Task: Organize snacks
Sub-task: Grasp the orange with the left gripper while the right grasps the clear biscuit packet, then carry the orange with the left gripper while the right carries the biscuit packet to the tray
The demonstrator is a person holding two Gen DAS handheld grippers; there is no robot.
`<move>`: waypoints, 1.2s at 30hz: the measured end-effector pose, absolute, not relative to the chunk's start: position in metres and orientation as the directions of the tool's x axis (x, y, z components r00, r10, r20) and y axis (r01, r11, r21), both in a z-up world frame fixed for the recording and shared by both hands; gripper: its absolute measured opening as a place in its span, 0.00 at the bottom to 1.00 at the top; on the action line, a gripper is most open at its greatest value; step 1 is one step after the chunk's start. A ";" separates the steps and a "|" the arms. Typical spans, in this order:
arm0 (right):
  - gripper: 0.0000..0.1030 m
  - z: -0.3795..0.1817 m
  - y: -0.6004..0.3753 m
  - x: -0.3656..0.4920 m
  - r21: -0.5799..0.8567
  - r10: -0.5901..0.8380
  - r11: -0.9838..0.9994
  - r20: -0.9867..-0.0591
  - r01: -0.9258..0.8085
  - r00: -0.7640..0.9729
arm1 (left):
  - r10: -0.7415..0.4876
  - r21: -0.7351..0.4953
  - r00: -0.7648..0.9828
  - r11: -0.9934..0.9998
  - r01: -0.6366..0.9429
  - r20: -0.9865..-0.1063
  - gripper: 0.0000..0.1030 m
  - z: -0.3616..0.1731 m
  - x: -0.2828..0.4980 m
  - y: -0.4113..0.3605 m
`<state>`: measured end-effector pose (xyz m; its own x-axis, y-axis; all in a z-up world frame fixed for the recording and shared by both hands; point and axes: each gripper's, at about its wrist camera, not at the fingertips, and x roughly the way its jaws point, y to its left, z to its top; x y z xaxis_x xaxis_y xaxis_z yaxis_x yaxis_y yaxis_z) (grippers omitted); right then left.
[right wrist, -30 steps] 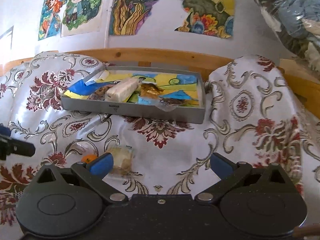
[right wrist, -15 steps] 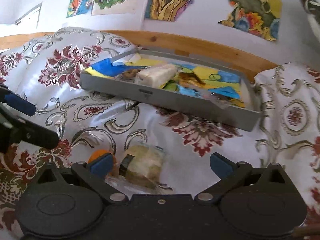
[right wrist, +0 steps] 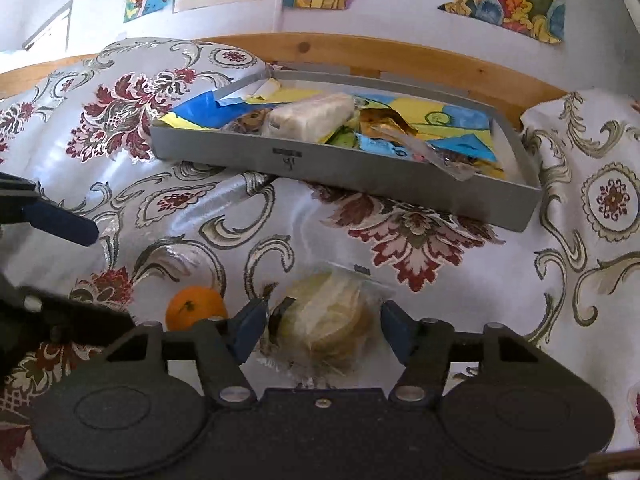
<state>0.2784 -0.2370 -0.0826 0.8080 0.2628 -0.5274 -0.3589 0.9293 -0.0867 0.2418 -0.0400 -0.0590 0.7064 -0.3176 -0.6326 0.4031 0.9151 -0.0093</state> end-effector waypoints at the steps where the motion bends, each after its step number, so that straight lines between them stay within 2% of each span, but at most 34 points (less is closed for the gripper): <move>1: 0.60 -0.082 -0.239 0.279 -0.084 0.263 0.930 -0.530 -0.358 0.806 | -0.328 0.000 0.703 0.906 0.423 -0.632 0.99 -0.060 0.241 -0.043; 7: 0.59 -0.074 -0.260 0.280 -0.081 0.237 0.937 -0.562 -0.338 0.792 | -0.386 -0.002 0.673 0.868 0.496 -0.631 0.97 -0.065 0.244 -0.057; 16: 0.59 -0.071 -0.285 0.284 -0.013 0.242 0.952 -0.580 -0.306 0.778 | -0.407 -0.055 0.639 0.866 0.496 -0.653 0.89 -0.077 0.263 -0.068; 24: 0.59 -0.072 -0.285 0.285 -0.001 0.249 0.952 -0.578 -0.305 0.777 | -0.410 -0.058 0.632 0.864 0.500 -0.658 0.67 -0.084 0.269 -0.076; 31: 0.54 -0.073 -0.281 0.284 0.008 0.262 0.949 -0.574 -0.315 0.776 | -0.380 -0.055 0.657 0.887 0.458 -0.651 0.40 -0.086 0.270 -0.075; 36: 0.53 -0.075 -0.278 0.285 -0.006 0.261 0.946 -0.579 -0.325 0.772 | -0.369 -0.051 0.663 0.893 0.447 -0.651 0.38 -0.085 0.267 -0.076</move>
